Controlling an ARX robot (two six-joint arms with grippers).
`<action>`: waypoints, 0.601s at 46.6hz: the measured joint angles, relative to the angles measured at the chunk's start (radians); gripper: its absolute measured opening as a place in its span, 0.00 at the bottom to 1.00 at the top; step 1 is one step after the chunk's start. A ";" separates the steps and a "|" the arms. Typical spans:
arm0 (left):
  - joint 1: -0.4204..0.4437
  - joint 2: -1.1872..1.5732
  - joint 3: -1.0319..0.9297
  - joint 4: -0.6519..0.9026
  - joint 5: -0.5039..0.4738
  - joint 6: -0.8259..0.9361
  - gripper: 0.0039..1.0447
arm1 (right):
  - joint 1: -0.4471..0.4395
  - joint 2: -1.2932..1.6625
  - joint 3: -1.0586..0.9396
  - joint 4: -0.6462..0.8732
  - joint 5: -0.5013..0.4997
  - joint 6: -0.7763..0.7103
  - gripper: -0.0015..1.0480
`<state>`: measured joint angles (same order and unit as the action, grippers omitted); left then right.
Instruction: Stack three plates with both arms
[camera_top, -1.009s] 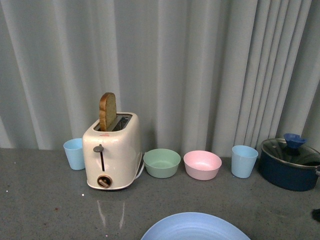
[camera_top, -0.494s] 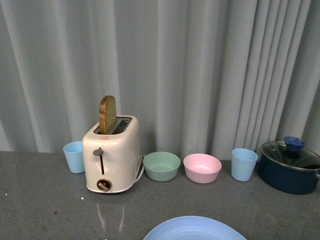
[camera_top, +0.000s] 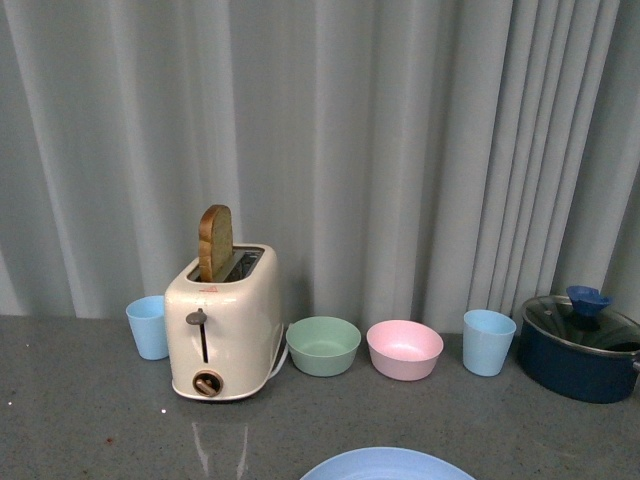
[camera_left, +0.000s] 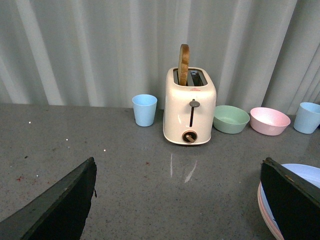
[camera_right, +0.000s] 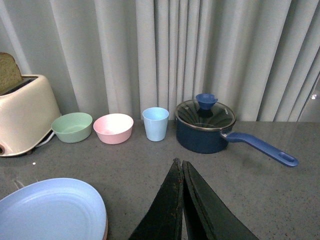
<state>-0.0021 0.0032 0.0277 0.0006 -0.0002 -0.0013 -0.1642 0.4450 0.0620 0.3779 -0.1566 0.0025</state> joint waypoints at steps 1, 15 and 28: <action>0.000 0.000 0.000 0.000 0.000 0.000 0.94 | 0.010 -0.013 -0.004 -0.008 0.008 0.000 0.03; 0.000 0.000 0.000 0.000 0.001 0.000 0.94 | 0.160 -0.130 -0.056 -0.063 0.148 -0.001 0.03; 0.000 0.000 0.000 0.000 0.000 0.000 0.94 | 0.161 -0.223 -0.056 -0.151 0.156 -0.001 0.03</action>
<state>-0.0021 0.0032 0.0277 0.0006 0.0002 -0.0013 -0.0029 0.2218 0.0055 0.2268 -0.0006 0.0013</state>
